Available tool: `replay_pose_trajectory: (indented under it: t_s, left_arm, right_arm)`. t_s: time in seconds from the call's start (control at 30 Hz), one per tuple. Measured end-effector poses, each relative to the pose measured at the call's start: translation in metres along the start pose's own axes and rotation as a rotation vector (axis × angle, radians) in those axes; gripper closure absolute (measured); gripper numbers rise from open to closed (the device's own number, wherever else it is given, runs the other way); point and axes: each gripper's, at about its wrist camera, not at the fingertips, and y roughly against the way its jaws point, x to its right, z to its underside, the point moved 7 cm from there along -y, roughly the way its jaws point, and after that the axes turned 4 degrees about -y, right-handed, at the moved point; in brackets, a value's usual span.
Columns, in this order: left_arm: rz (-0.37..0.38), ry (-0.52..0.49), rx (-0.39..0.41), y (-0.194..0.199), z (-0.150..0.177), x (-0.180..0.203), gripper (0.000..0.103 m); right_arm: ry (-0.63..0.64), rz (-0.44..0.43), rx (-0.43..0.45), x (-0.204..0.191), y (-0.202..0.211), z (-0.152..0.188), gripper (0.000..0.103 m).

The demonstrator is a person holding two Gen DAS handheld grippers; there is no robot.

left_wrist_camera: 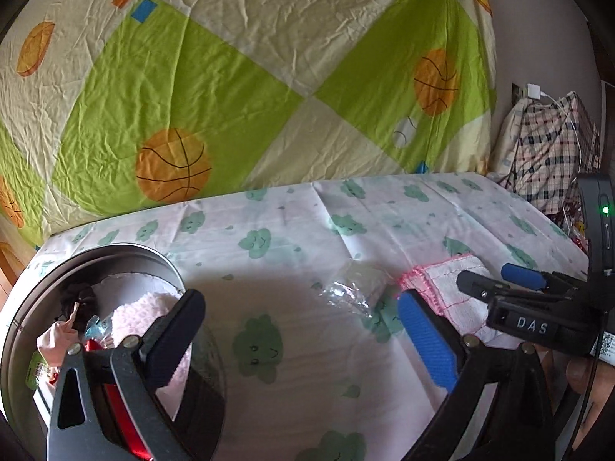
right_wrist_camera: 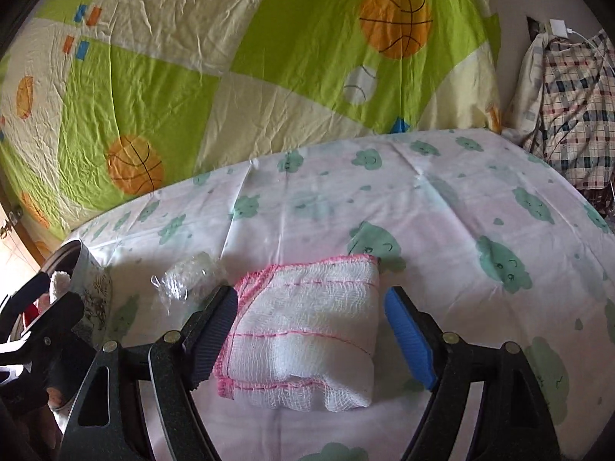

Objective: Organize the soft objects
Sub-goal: 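Close the right gripper on the pink-edged white towel while the left gripper moves toward the plastic bag, then lift the towel with the right gripper while the left gripper grasps the clear plastic bag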

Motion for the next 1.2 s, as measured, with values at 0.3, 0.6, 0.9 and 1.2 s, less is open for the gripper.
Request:
replay_pose_trajectory:
  t_s: [0.3,0.6,0.9,1.2]
  left_arm:
    - [-0.01,-0.01,-0.014,-0.01,-0.003,0.001,0.001]
    - [-0.005,-0.014,-0.034,-0.019,0.0,0.002,0.001]
    - [-0.008,-0.022,-0.038,-0.021,0.0,0.004,0.001]
    - [0.008,-0.041,-0.051,-0.03,-0.002,0.015,0.001]
  right_arm:
    - [0.071,0.023,-0.114,-0.011,-0.02,0.011,0.022]
    - [0.149,0.073,-0.18,-0.02,-0.033,0.018,0.019]
    - [0.183,0.072,-0.172,-0.023,-0.03,0.018,0.046]
    - [0.091,-0.007,-0.119,-0.015,-0.017,0.011,0.075]
